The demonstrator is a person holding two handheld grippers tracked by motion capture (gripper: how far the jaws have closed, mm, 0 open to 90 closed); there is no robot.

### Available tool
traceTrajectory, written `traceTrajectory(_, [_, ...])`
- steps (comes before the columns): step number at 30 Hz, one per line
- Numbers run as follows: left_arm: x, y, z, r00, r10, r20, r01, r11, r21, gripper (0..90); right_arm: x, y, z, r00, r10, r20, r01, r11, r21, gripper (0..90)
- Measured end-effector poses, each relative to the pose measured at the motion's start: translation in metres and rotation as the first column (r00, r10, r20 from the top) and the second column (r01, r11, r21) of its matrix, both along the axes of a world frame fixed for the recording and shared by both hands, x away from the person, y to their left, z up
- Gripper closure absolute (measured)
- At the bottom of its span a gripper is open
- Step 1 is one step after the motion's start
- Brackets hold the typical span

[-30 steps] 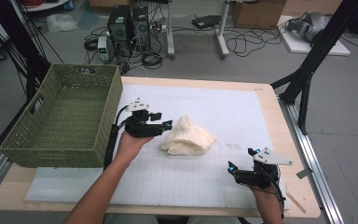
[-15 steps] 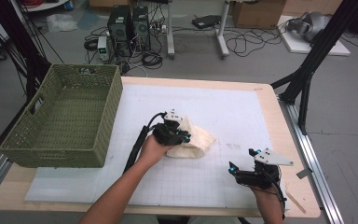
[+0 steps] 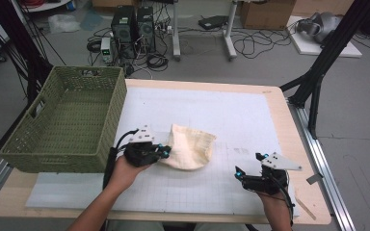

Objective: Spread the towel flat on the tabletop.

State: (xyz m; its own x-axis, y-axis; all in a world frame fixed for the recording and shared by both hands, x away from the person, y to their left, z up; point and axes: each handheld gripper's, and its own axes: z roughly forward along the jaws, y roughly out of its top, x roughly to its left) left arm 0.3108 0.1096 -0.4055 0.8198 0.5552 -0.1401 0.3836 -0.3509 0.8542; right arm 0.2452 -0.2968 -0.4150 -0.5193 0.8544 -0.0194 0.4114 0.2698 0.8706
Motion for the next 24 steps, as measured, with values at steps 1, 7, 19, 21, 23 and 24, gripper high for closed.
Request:
traceTrajectory(1, [-0.006,0.011,-0.004,0.9999,0.011,-0.007,-0.011,0.9999,0.005,85.1,0.0,0.0,0.0,1.0,0.002,0.001,-0.002,1.0,-0.001,10.7])
traceTrajectory(7, [-0.016,0.044,-0.016,0.994,0.102,-0.039,-0.099,0.9908,0.093,84.9,0.004,0.007,-0.001,0.9999,0.015,-0.004,-0.015,0.9998,-0.012,10.7])
traceTrajectory(19, [0.004,0.035,0.026,0.9838,0.179,0.011,-0.178,0.9821,-0.063,43.4,0.008,0.011,-0.002,0.9997,0.022,-0.013,-0.022,0.9996,-0.02,10.7])
traceTrajectory(21, [0.017,0.023,0.029,0.9846,0.173,0.023,-0.171,0.9824,-0.075,41.7,0.008,0.011,-0.002,0.9996,0.025,-0.011,-0.025,0.9995,-0.019,10.7])
traceTrajectory(23, [0.031,0.011,0.027,0.9886,0.15,0.008,-0.149,0.9865,-0.067,40.2,0.008,0.011,-0.002,0.9996,0.025,-0.014,-0.025,0.9995,-0.019,10.7])
traceTrajectory(24, [0.038,0.005,0.024,0.9902,0.139,0.004,-0.139,0.9882,-0.065,38.1,0.008,0.01,-0.003,0.9996,0.027,-0.009,-0.027,0.9994,-0.022,10.7])
